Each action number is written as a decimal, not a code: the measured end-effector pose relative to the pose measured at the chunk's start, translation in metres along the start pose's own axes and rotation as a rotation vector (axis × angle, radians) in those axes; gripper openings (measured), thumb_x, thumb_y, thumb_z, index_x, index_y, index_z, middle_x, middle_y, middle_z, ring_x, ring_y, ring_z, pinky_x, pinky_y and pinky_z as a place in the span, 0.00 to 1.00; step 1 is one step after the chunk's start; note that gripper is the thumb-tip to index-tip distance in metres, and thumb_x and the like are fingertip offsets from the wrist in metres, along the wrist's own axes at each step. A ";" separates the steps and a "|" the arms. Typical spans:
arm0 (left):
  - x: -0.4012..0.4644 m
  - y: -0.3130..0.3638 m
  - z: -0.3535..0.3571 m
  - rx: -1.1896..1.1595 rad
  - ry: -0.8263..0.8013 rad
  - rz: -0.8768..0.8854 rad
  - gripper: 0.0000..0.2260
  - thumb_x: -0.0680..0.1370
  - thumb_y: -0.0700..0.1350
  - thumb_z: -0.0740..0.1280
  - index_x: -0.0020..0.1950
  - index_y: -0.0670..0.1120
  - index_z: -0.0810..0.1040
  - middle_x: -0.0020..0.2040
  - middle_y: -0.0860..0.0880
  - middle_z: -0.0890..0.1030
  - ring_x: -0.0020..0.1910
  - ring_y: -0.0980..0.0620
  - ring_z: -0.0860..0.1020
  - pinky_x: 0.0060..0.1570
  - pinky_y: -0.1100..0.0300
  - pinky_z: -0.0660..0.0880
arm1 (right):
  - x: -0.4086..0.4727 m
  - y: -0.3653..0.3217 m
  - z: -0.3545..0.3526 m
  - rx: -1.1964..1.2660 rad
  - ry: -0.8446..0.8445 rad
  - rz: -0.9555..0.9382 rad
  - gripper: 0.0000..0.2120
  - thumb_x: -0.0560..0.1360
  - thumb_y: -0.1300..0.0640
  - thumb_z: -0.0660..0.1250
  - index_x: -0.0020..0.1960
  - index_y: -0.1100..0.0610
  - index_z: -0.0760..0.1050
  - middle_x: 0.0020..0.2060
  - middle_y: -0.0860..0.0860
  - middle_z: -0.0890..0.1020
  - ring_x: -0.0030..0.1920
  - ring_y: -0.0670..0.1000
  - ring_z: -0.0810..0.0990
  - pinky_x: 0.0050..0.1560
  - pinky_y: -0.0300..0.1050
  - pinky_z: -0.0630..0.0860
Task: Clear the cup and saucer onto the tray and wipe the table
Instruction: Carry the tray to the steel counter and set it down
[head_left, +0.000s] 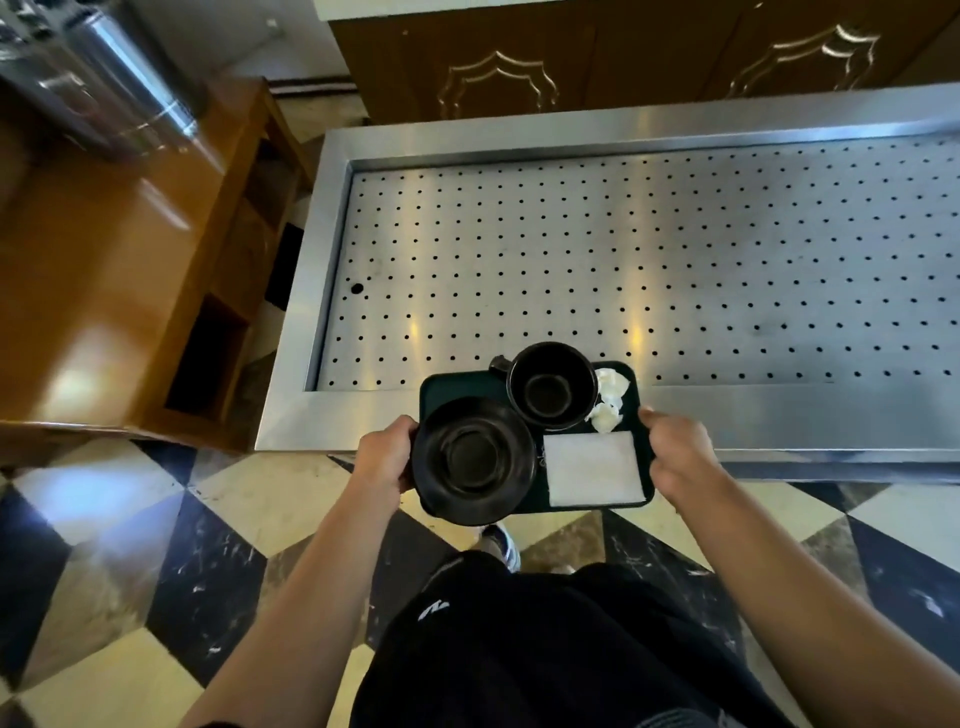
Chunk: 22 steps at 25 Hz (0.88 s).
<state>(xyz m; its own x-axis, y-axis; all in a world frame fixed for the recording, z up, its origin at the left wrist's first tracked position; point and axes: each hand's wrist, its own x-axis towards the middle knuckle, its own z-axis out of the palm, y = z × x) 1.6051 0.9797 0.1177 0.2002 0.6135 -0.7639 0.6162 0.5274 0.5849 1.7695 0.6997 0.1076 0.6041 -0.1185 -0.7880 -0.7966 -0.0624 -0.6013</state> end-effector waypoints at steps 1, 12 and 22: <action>0.008 0.010 0.005 0.009 -0.004 0.003 0.08 0.76 0.46 0.66 0.43 0.43 0.82 0.24 0.49 0.80 0.31 0.45 0.80 0.24 0.60 0.74 | 0.006 -0.009 0.008 0.004 0.002 0.006 0.07 0.79 0.56 0.70 0.52 0.59 0.81 0.44 0.55 0.86 0.40 0.56 0.86 0.27 0.45 0.80; 0.100 0.114 0.048 0.072 -0.118 -0.029 0.08 0.77 0.47 0.66 0.44 0.44 0.81 0.34 0.47 0.81 0.37 0.45 0.81 0.35 0.55 0.80 | 0.062 -0.080 0.087 0.104 0.110 0.014 0.06 0.76 0.58 0.71 0.50 0.61 0.81 0.42 0.56 0.86 0.40 0.55 0.86 0.35 0.47 0.80; 0.138 0.141 0.073 0.087 -0.082 -0.068 0.06 0.77 0.44 0.66 0.45 0.43 0.80 0.35 0.47 0.80 0.34 0.46 0.80 0.30 0.58 0.80 | 0.108 -0.096 0.117 0.051 0.100 0.060 0.15 0.75 0.56 0.73 0.58 0.63 0.81 0.53 0.58 0.86 0.53 0.60 0.85 0.59 0.60 0.81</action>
<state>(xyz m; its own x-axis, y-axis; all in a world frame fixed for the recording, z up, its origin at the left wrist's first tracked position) 1.7754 1.0961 0.0748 0.2150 0.5262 -0.8227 0.6933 0.5111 0.5081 1.9142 0.8087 0.0650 0.5486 -0.2185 -0.8070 -0.8273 -0.0021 -0.5618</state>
